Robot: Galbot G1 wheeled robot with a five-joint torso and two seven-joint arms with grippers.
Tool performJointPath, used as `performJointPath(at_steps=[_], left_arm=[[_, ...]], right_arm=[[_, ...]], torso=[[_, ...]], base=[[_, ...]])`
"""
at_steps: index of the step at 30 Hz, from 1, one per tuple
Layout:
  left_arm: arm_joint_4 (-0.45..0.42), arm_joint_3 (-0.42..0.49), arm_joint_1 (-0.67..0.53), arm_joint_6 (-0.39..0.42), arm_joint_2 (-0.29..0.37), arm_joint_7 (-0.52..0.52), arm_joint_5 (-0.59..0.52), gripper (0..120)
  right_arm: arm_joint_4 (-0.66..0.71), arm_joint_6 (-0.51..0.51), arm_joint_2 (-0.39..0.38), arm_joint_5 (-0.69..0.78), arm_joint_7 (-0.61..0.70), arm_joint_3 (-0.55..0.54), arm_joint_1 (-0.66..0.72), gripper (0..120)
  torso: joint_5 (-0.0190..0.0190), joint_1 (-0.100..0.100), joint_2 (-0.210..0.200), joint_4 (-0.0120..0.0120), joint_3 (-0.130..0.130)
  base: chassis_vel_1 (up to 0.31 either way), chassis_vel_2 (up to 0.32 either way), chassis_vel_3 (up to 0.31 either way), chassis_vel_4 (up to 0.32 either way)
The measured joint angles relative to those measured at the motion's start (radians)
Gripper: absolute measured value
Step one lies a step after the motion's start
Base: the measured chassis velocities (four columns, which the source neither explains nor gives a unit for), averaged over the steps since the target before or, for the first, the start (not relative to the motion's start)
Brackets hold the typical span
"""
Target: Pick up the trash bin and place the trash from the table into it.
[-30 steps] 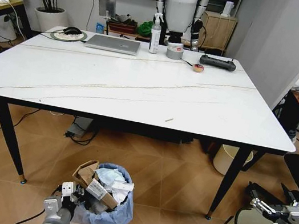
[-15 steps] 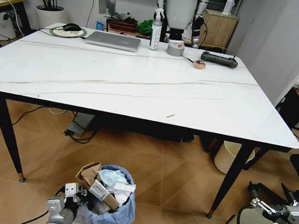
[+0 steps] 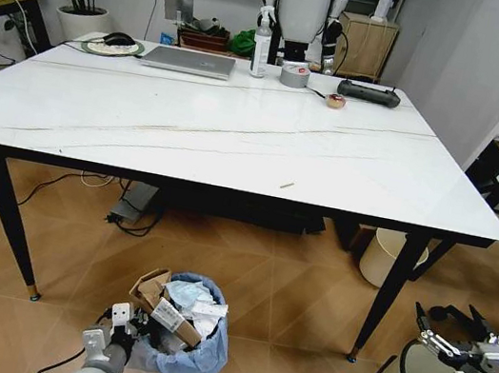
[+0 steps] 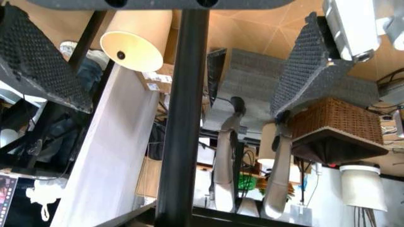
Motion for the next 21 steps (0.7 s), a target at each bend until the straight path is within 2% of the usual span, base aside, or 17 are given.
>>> performJointPath(at_steps=[21], left_arm=[[0.039, 0.016, -0.033, -0.001, -0.004, 0.019, -0.012, 0]], right_arm=[[0.000, 0.000, 0.000, 0.000, 0.000, 0.000, 0.000, 100]], torso=[[0.0000, -0.032, -0.084, 0.0000, -0.052]], base=[[0.000, 0.000, 0.000, 0.000]])
